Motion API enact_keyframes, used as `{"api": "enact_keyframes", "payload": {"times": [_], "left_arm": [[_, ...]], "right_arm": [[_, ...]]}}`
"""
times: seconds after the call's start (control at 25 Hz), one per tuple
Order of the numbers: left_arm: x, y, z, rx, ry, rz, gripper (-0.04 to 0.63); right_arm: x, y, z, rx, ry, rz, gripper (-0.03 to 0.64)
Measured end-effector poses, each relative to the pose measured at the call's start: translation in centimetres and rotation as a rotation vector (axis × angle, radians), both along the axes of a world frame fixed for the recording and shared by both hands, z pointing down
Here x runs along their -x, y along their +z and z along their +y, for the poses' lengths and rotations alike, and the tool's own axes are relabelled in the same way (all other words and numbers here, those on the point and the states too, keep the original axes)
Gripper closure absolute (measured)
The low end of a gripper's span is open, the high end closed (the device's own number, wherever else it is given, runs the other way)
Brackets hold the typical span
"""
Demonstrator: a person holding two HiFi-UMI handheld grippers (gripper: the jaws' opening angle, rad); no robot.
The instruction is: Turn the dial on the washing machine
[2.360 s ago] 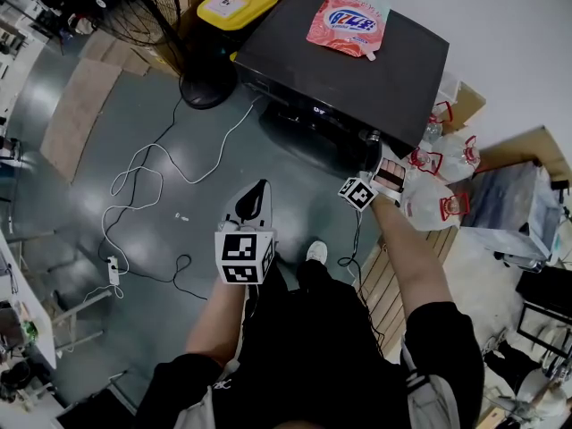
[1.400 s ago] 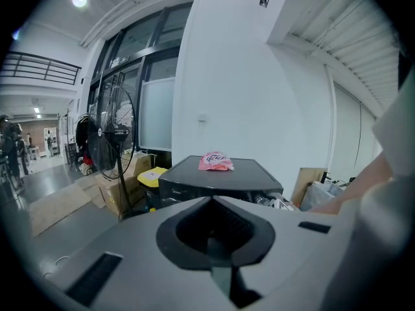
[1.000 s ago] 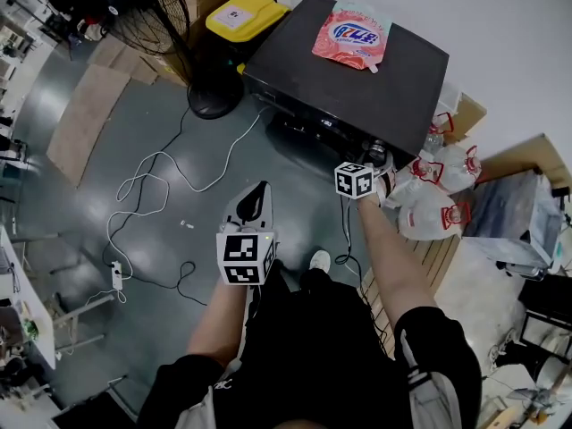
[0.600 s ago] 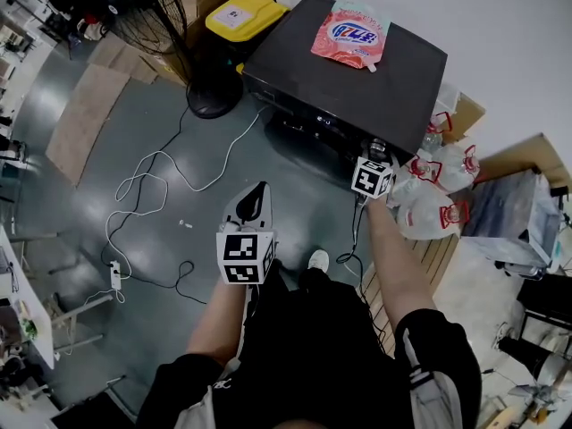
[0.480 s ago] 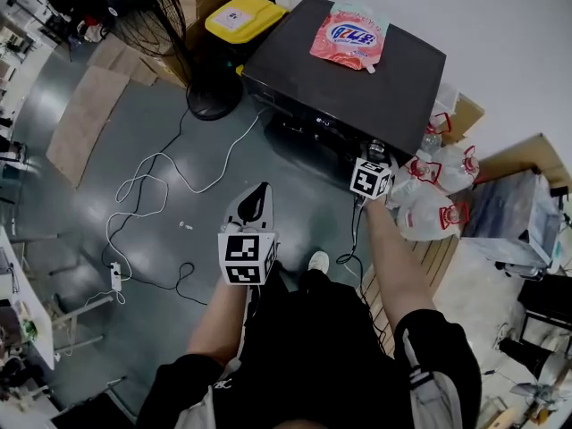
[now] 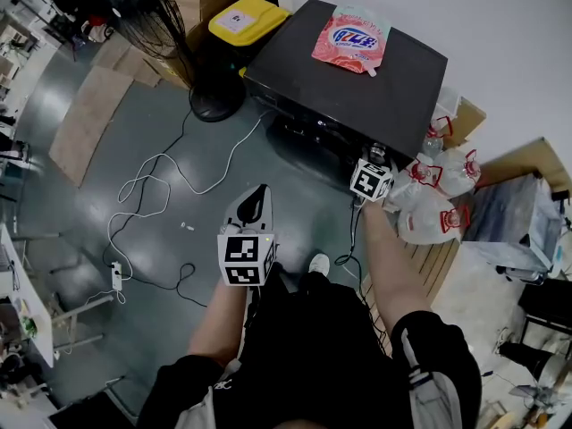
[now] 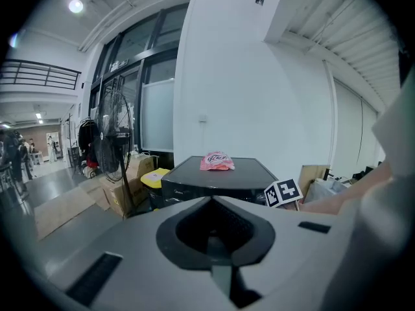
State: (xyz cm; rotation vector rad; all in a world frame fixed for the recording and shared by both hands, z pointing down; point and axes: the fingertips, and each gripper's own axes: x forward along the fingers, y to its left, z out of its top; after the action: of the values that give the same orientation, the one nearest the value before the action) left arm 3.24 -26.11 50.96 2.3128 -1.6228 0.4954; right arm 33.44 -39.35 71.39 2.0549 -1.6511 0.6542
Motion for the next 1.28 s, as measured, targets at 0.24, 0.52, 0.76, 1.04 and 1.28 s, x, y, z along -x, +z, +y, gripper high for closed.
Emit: {"api": "enact_keyframes", "payload": {"times": [0.24, 0.52, 0.76, 1.04, 1.28], "left_arm": [[-0.2, 0.0, 0.0, 0.002, 0.008, -0.011, 0.583], [-1.0, -0.4, 0.0, -0.013, 0.017, -0.011, 0.583], [-1.4, 0.0, 0.3, -0.005, 0.020, -0.015, 0.583], [-1.0, 0.1, 0.5, -0.005, 0.009, -0.017, 0.583], [-1.3, 0.0, 0.4, 0.001, 0.012, -0.026, 0.583]], "right_arm": [[-0.9, -0.3, 0.0, -0.077, 0.031, -0.208, 0.364], [-1.7, 0.2, 0.3, -0.179, 0.061, -0.535, 0.364], [-1.7, 0.1, 0.4, -0.179, 0.047, -0.522, 0.364], [-1.6, 0.3, 0.5, -0.187, 0.061, -0.574, 0.364], [-2.0, 0.4, 0.6, -0.224, 0.080, -0.746, 0.364]]}}
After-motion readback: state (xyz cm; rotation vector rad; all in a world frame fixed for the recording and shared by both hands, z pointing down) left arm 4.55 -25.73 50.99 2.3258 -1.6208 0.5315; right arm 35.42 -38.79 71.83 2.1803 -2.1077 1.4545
